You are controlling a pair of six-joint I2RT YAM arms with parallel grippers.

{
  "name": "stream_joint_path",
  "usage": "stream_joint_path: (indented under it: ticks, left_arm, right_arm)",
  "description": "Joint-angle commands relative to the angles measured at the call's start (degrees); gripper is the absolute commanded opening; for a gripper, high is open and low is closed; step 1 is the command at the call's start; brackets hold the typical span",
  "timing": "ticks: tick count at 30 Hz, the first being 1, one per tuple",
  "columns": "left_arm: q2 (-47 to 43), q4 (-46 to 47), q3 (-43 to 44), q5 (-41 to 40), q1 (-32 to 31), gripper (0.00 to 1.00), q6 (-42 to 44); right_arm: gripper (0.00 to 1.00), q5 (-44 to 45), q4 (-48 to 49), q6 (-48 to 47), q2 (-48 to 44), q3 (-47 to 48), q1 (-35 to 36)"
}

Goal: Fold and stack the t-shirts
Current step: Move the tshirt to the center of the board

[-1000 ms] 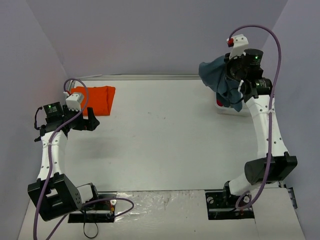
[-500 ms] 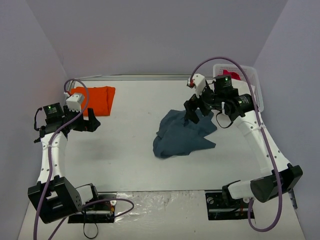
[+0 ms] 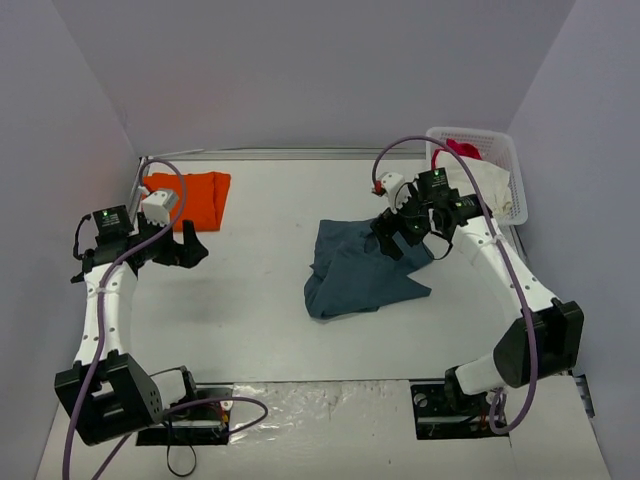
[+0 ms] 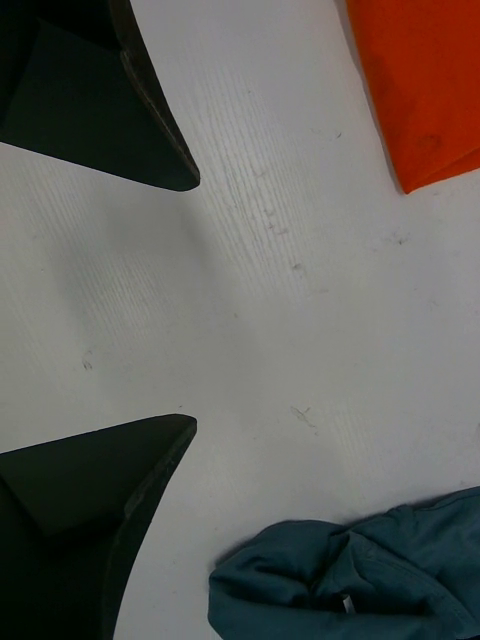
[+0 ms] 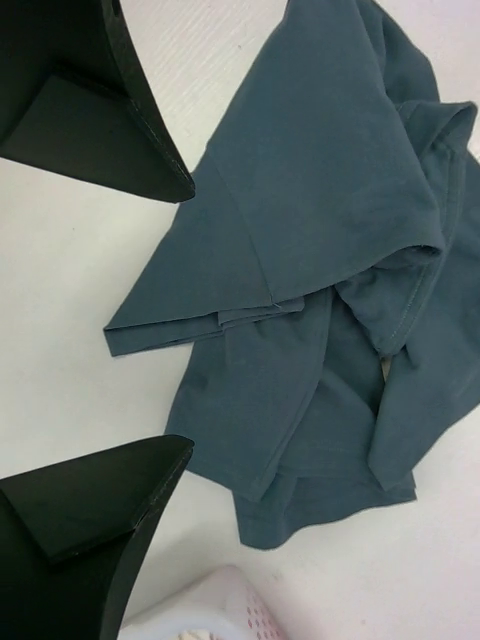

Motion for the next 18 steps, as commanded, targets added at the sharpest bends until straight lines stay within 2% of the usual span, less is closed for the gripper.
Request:
stream_joint_path:
  ticks: [1,6,18]
  left_arm:
    - [0.08,-2.42,2.99,2.48,-1.71,0.94,3.21]
    - [1.13,-2.86,3.34,2.84,-2.42,0.94,3.57]
    - [2.36,-3.74,3.43,2.22,-2.68,0.94,4.45]
  right_arm:
    - [0.98,-2.72,1.38,-0.69,3.29,-1.18,-0.63]
    - [0.93,-10.90,-0.90,-1.66,9.16,1.36,1.13]
    - [0.88,-17.24,-3.54,-2.71,22.97,8.40,4.82]
